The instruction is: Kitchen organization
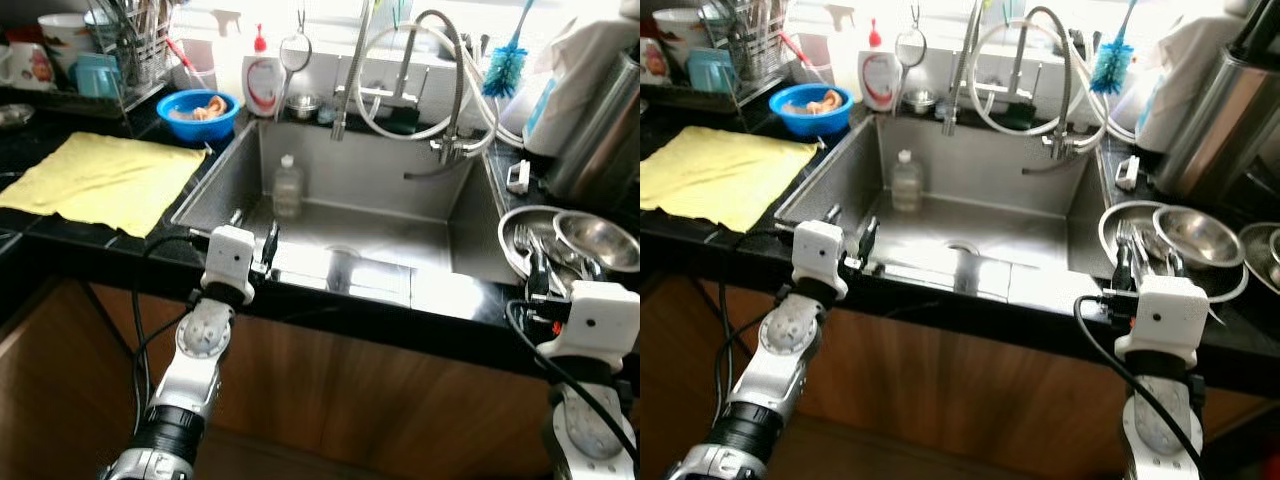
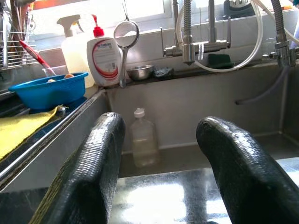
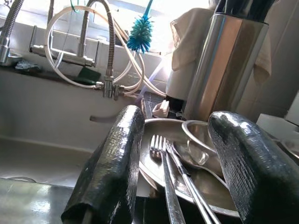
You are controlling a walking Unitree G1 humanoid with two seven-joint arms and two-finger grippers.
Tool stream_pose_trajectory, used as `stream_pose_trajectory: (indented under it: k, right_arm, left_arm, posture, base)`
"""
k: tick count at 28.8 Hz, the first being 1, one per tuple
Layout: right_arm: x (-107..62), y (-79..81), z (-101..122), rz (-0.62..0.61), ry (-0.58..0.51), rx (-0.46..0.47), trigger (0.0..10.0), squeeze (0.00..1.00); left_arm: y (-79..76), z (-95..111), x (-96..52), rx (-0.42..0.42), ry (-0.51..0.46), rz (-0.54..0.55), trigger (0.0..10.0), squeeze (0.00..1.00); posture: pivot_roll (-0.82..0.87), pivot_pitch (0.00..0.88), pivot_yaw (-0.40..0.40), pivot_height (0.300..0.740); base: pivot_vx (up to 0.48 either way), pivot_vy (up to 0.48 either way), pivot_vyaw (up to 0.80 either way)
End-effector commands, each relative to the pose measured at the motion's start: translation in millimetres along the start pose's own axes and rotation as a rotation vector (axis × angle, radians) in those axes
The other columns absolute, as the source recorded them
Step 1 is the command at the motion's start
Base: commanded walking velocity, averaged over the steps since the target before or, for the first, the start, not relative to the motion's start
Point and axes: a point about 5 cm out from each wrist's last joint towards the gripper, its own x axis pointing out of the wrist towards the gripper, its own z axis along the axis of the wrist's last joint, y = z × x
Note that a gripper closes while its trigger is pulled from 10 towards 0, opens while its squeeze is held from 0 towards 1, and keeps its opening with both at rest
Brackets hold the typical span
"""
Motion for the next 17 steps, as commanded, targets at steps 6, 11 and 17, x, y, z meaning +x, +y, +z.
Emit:
stream_pose_trajectory:
  k: [6,11,17]
  right_arm:
    - [-0.4,4.4,-6,-0.069,0.05,0.09,10.0,0.0]
    - [-1.8,15.1,-6,-0.033,0.053,0.143,10.0,0.0]
    - [-3.2,16.6,-16,-0.061,0.095,0.186,10.0,0.0]
  left_arm:
    - [-4.3,2,2.8,0.011,-0.026,-0.033,10.0,0.0]
    - [1.9,4,5.2,0.024,-0.033,-0.034,10.0,0.0]
    - [3.1,2,2.8,0.036,-0.026,-0.04,10.0,0.0]
  posture:
    - [-0.08,0.0,-0.037,0.74]
    - [-0.07,0.0,-0.027,0.74]
    - [-0.06,0.0,-0.026,0.74]
  base:
    - [0.0,0.0,0.0]
    - [0.0,0.0,0.0]
    - [0.0,0.0,0.0]
